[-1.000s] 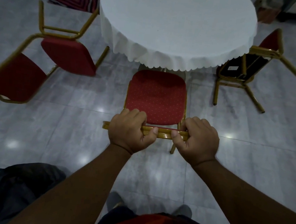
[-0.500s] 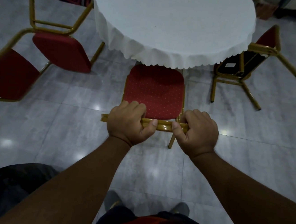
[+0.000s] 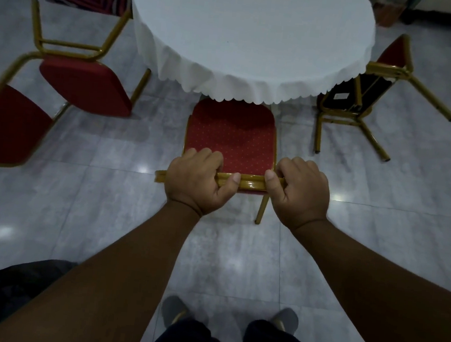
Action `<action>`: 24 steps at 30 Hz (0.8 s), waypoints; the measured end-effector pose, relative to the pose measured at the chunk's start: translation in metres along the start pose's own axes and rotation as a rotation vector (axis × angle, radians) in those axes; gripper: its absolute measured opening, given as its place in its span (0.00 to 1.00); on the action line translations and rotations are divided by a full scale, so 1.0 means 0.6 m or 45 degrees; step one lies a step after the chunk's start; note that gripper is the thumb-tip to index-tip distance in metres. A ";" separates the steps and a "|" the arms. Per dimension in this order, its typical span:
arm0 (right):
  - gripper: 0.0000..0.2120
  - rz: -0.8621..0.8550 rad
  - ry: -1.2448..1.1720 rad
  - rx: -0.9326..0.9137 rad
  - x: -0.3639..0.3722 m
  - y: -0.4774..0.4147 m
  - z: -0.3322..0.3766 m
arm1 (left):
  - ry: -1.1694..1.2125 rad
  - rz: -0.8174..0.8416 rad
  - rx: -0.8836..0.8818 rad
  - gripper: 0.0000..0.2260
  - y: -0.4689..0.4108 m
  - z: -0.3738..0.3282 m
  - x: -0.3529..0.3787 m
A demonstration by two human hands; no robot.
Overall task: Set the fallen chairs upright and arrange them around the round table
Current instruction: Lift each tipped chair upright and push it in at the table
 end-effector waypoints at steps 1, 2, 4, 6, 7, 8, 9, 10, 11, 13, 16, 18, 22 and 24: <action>0.23 0.001 -0.007 0.004 -0.003 0.000 0.002 | 0.004 0.027 0.001 0.22 0.000 0.000 0.000; 0.22 0.008 -0.023 0.005 -0.006 0.002 0.004 | 0.008 0.050 0.002 0.21 0.000 -0.001 -0.002; 0.19 0.057 -0.091 0.018 -0.011 0.006 0.005 | 0.020 0.082 0.004 0.20 0.000 -0.003 -0.006; 0.17 0.131 -0.211 0.062 -0.015 0.016 -0.007 | 0.026 0.136 -0.007 0.20 0.000 -0.003 -0.008; 0.17 0.159 -0.272 0.088 -0.020 0.023 -0.018 | 0.025 0.167 -0.013 0.19 0.000 -0.004 -0.009; 0.16 0.186 -0.313 0.112 -0.025 0.031 -0.031 | 0.023 0.196 -0.029 0.19 0.001 -0.005 -0.011; 0.17 0.217 -0.328 0.130 -0.033 0.039 -0.047 | 0.022 0.216 -0.068 0.19 0.001 -0.007 -0.015; 0.19 0.245 -0.316 0.145 -0.044 0.046 -0.066 | 0.025 0.211 -0.128 0.19 -0.001 -0.011 -0.024; 0.21 0.262 -0.274 0.159 -0.058 0.050 -0.090 | 0.037 0.168 -0.192 0.18 -0.007 -0.021 -0.037; 0.23 0.289 -0.130 0.194 -0.094 0.055 -0.148 | 0.081 0.040 -0.275 0.17 -0.030 -0.065 -0.060; 0.24 0.293 0.044 0.278 -0.162 0.057 -0.249 | 0.034 0.052 -0.189 0.15 -0.082 -0.189 -0.045; 0.24 0.248 0.101 0.316 -0.217 0.056 -0.312 | -0.010 0.165 -0.091 0.15 -0.108 -0.282 -0.008; 0.25 0.231 0.210 0.353 -0.320 0.044 -0.417 | -0.156 0.389 0.068 0.17 -0.129 -0.440 0.076; 0.25 0.213 0.242 0.377 -0.361 0.031 -0.464 | -0.164 0.456 0.131 0.18 -0.145 -0.505 0.107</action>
Point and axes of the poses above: each hand's wrist, its own y-axis away from the middle knuckle, its own x-axis out of the palm, z = x × y, the point moved 7 cm from there along -y, towards the middle knuckle, and after that the axes turned 9 degrees about -y, right-handed, at the moved point
